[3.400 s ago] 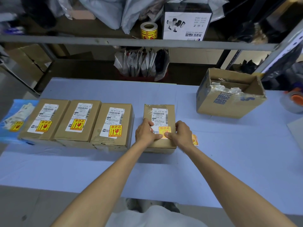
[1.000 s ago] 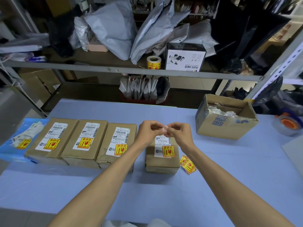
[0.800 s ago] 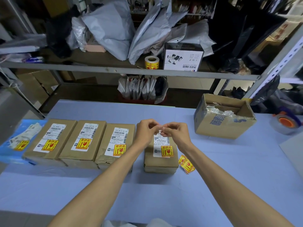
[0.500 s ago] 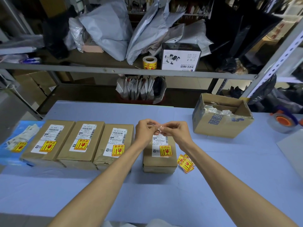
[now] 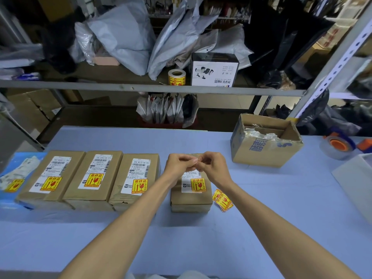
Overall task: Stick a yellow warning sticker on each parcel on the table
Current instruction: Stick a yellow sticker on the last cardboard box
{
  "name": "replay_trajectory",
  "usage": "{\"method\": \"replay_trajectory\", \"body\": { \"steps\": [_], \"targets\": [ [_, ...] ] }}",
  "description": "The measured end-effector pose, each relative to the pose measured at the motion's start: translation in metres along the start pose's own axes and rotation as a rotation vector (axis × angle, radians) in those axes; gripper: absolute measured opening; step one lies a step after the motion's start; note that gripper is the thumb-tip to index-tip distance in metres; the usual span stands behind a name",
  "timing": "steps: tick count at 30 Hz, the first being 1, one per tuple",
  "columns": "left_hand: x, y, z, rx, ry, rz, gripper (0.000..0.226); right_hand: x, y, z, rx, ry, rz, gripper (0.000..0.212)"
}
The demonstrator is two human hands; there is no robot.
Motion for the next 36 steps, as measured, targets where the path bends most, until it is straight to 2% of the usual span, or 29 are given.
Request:
{"method": "replay_trajectory", "body": {
  "steps": [3,6,9,13,17,21,27,30,36],
  "targets": [
    [-0.004,0.006,0.002,0.004,0.005,0.048,0.010,0.001,-0.010,0.005,-0.064,0.024,0.108,0.007],
    [-0.010,0.018,0.007,0.039,0.010,0.076,0.006,0.000,-0.024,0.014,-0.161,0.089,0.209,0.012],
    [-0.013,0.033,0.015,0.095,0.012,0.079,0.009,-0.003,-0.036,0.018,-0.185,0.104,0.232,0.006],
    [-0.022,0.047,0.022,0.098,0.007,0.083,0.018,-0.007,-0.053,0.018,-0.189,0.086,0.234,0.008],
    [-0.037,0.071,0.032,0.059,0.015,-0.004,0.010,-0.014,-0.077,0.017,-0.150,0.053,0.263,0.005],
    [-0.056,0.105,0.054,-0.203,0.145,-0.127,0.003,-0.021,-0.106,0.026,-0.066,0.074,0.319,0.007],
    [-0.080,0.150,0.095,-0.581,0.370,-0.254,0.003,-0.044,-0.159,0.038,-0.096,0.122,0.398,0.015],
    [-0.097,0.170,0.111,-0.788,0.436,-0.321,0.009,-0.065,-0.184,0.034,0.008,0.112,0.387,0.005],
    [-0.139,0.206,0.142,-1.206,0.511,-0.402,0.017,-0.108,-0.237,0.016,0.356,0.097,0.382,0.008]
  ]
}}
Point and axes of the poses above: each hand's wrist, its own x-axis away from the middle knuckle, its own y-axis out of the palm, z = x × y, the point moved 8 cm from there along -x, towards the middle knuckle, and after that the axes turned 10 degrees about y, right-handed, at the moved point
